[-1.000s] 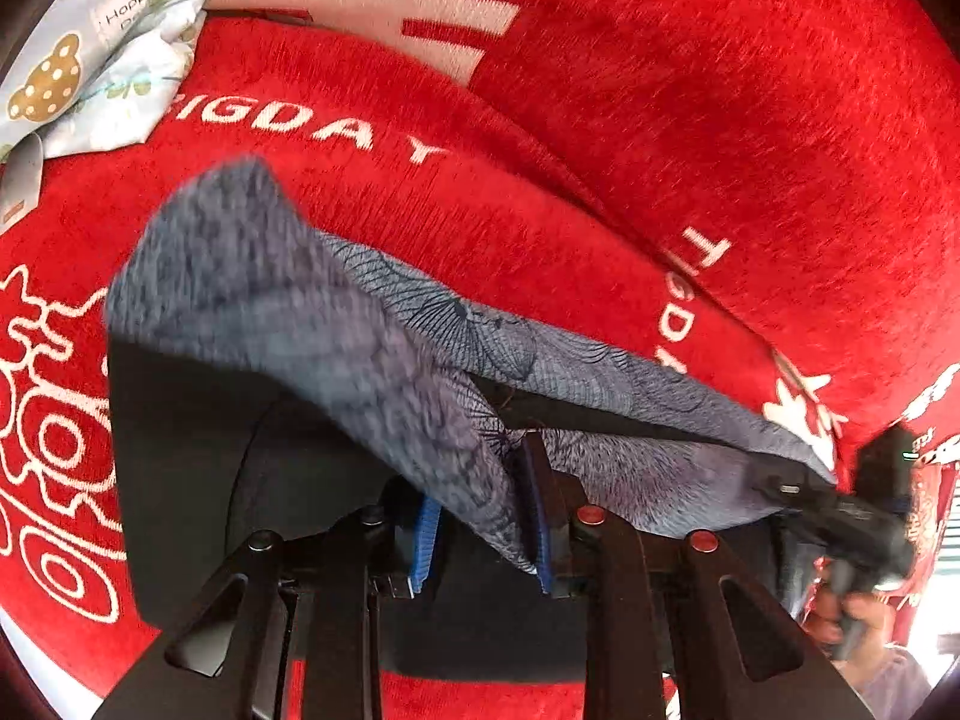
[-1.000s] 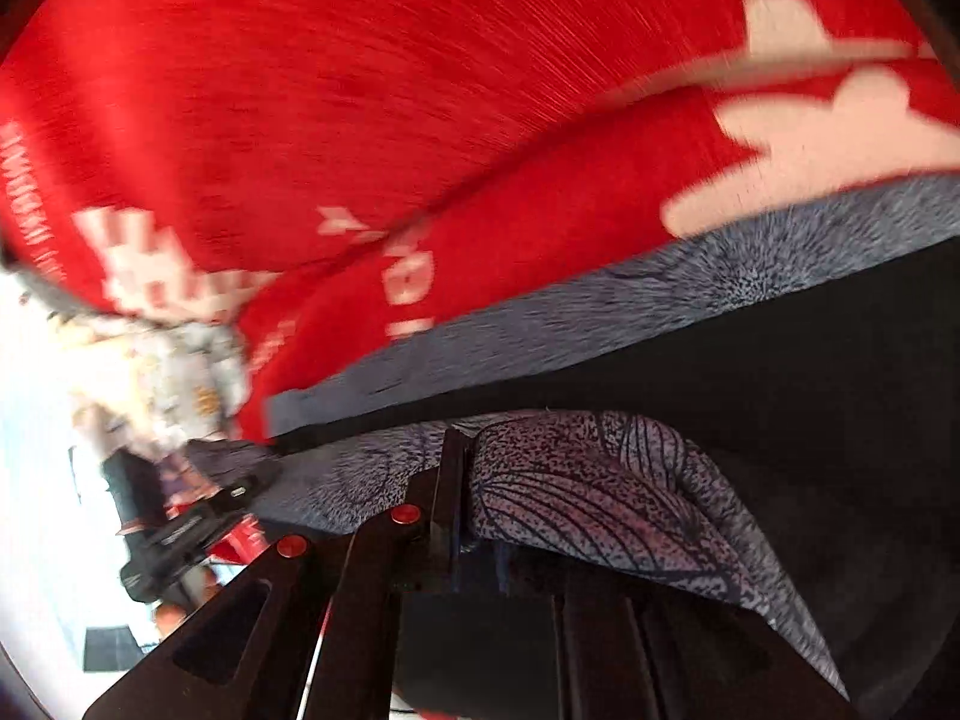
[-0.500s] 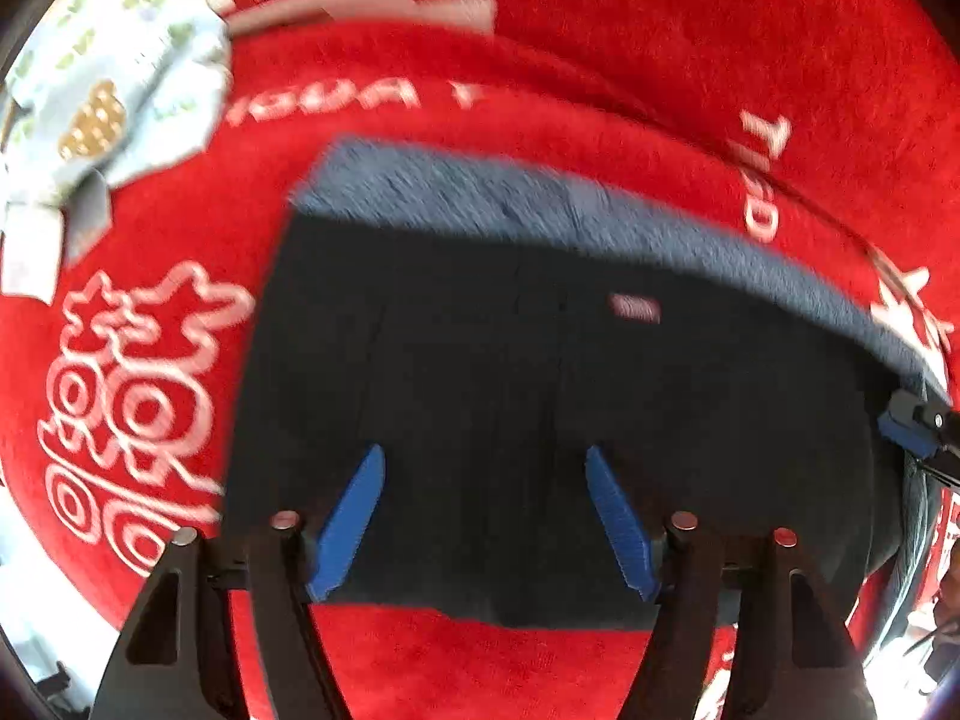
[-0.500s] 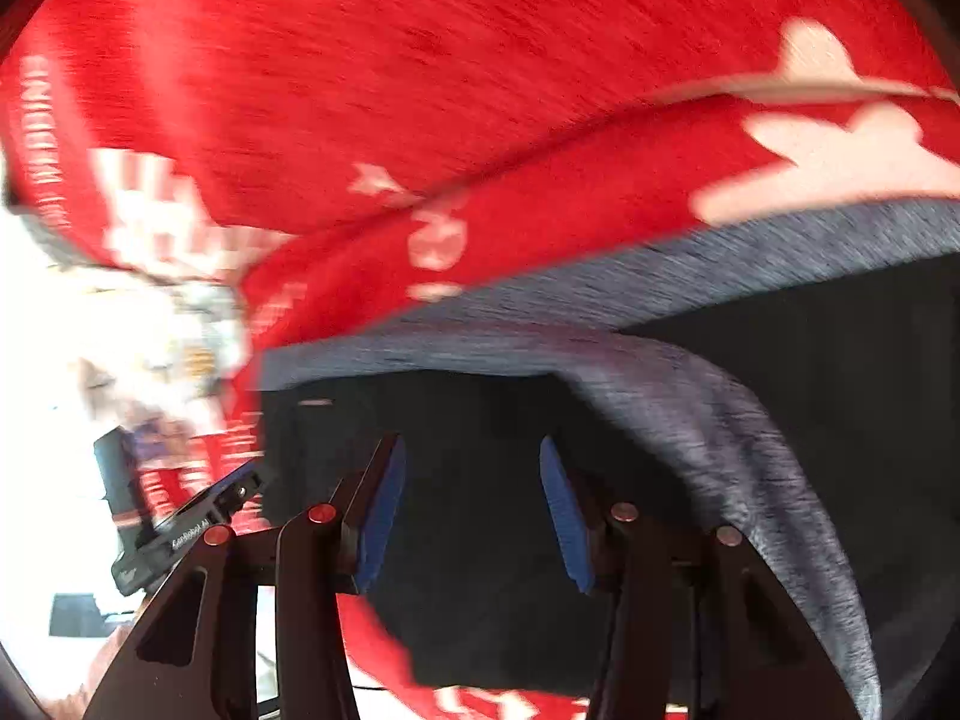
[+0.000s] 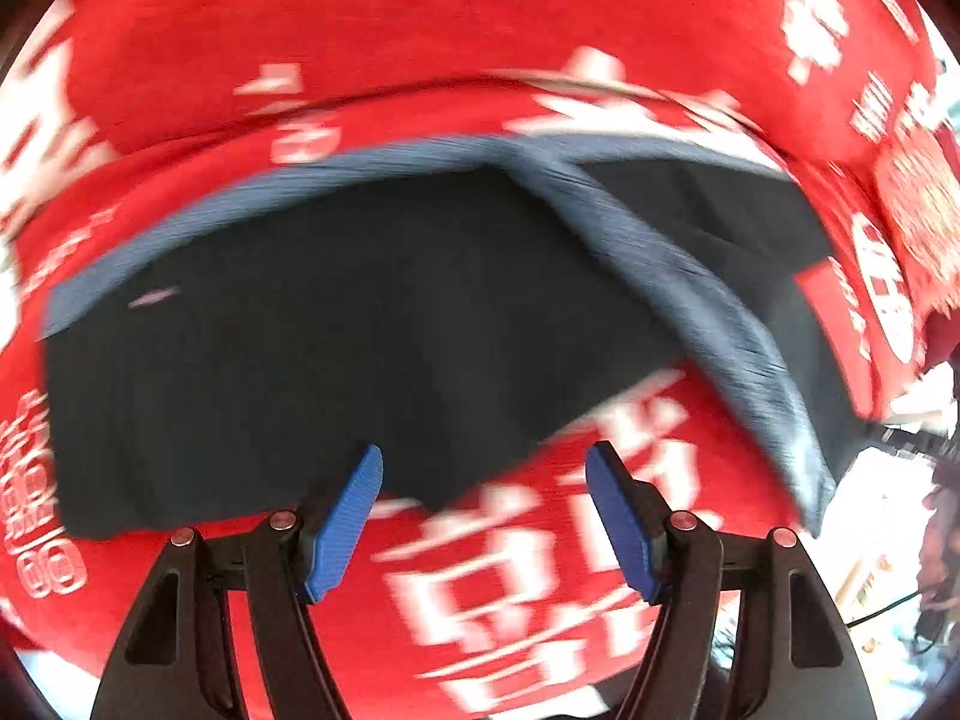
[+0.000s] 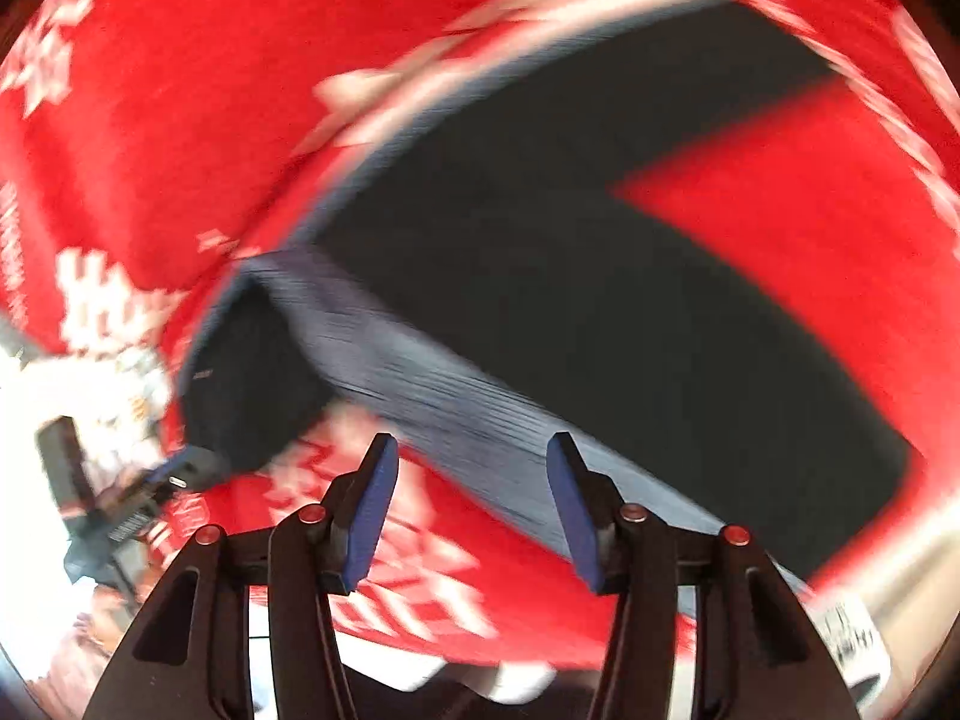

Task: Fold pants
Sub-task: 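Carry the waistband over the legs toward the hems with both grippers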

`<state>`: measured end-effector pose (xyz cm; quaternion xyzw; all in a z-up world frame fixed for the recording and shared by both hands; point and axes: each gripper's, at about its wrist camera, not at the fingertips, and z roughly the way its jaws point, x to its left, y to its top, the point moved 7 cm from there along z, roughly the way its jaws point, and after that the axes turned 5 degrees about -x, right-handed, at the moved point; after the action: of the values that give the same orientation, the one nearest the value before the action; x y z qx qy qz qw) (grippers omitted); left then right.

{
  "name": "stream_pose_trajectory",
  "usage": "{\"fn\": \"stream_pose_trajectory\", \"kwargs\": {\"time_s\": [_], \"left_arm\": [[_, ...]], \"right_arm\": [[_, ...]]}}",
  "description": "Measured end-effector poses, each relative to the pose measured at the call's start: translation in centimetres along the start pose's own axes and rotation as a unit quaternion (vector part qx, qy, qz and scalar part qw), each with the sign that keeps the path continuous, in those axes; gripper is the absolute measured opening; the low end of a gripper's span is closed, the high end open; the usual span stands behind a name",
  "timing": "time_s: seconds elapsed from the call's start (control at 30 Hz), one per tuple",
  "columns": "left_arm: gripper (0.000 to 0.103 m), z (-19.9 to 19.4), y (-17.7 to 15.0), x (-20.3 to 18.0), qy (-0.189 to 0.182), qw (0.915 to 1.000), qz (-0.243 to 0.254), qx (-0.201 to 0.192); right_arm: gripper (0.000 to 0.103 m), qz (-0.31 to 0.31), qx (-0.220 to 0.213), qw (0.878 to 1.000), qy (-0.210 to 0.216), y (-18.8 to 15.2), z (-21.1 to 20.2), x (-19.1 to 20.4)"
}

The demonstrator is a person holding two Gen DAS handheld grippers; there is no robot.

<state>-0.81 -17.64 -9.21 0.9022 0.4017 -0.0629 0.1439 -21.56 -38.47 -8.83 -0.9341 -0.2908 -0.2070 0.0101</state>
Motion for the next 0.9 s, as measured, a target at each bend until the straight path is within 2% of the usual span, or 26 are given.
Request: {"fn": "stream_pose_trajectory", "kwargs": {"time_s": [0.13, 0.33, 0.47, 0.57, 0.6, 0.67, 0.73, 0.8, 0.9], "left_arm": [[0.072, 2.2, 0.1, -7.0, -0.031, 0.9989, 0.029, 0.018], [0.072, 4.5, 0.1, -11.4, -0.024, 0.9986, 0.030, 0.037], [0.072, 3.7, 0.2, -11.9, -0.009, 0.9990, 0.026, 0.034], [0.072, 2.4, -0.2, -11.0, 0.004, 0.9991, 0.032, 0.026], [0.072, 2.2, -0.4, -10.6, 0.006, 0.9991, 0.033, 0.025], [0.072, 2.0, -1.0, -9.5, 0.008, 0.9993, 0.028, 0.024], [0.072, 1.6, -1.8, -8.3, 0.020, 0.9993, 0.017, 0.027], [0.072, 0.2, -2.5, -7.4, 0.018, 0.9998, -0.002, 0.008], [0.072, -1.0, -4.0, -5.9, 0.029, 0.9995, -0.014, 0.000]], "right_arm": [[0.056, 0.053, 0.019, 0.998, -0.027, -2.6, -2.0, -7.7], [0.056, 0.084, 0.056, 0.995, -0.011, -5.6, -0.6, -12.5], [0.056, 0.104, 0.083, 0.990, 0.053, -7.2, 1.1, -13.0], [0.053, 0.131, 0.077, 0.984, 0.092, -7.9, 1.9, -12.0], [0.052, 0.145, 0.068, 0.983, 0.092, -8.1, 2.1, -12.0], [0.020, 0.162, 0.054, 0.979, 0.107, -7.9, 2.0, -11.8], [0.017, 0.160, 0.025, 0.980, 0.118, -7.3, 0.6, -11.0], [0.016, 0.133, 0.009, 0.983, 0.128, -6.4, -0.8, -9.4], [0.016, 0.085, -0.031, 0.987, 0.133, -3.7, -3.9, -6.8]]}}
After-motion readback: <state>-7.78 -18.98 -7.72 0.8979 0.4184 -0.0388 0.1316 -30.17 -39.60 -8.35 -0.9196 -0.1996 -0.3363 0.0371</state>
